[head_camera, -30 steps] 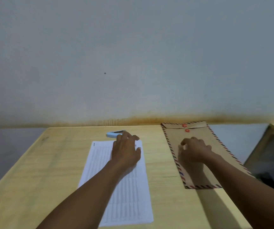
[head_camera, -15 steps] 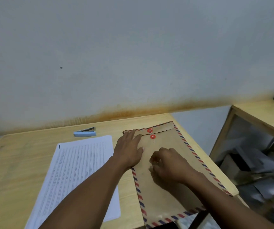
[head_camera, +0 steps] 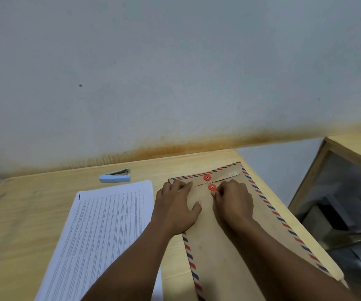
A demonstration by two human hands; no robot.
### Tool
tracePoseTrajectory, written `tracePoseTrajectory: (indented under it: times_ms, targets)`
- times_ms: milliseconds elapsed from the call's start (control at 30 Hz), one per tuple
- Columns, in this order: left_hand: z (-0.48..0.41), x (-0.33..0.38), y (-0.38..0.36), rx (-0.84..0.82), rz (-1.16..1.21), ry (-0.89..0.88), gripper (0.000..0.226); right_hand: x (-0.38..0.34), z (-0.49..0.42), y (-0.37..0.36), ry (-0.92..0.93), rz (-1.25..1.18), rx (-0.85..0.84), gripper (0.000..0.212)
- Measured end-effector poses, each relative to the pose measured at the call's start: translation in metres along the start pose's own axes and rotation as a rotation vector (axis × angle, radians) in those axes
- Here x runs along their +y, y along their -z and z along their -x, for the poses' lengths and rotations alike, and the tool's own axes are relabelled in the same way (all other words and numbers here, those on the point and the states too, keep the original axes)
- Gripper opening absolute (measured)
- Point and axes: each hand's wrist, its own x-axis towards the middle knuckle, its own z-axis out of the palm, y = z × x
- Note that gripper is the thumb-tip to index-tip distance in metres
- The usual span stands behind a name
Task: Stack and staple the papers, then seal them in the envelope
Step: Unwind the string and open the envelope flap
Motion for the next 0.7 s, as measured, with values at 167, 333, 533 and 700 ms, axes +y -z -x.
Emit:
tracePoseTrajectory:
  times_ms: [167,333,533,700]
  targets:
    - [-0.014,0.001,0.003,-0.007,-0.171,-0.048,0.066,0.011,-0.012,-0.002,0.086,0.12,-0.08,0.019]
    - [-0.018,-0.005,-0.003,0.079,-0.117,-0.097,0.062,0.02,-0.056,0.006,-0.004,-0.195,-0.123,0.025]
    - [-0.021,-0.007,-0.008,0.074,0.0,-0.096,0.065,-0.035,-0.089,0.016,-0.094,-0.63,-0.232,0.031]
    - [-0.022,-0.009,-0.009,0.098,0.002,-0.092,0.058,-0.051,-0.07,0.011,-0.029,-0.807,-0.339,0.025]
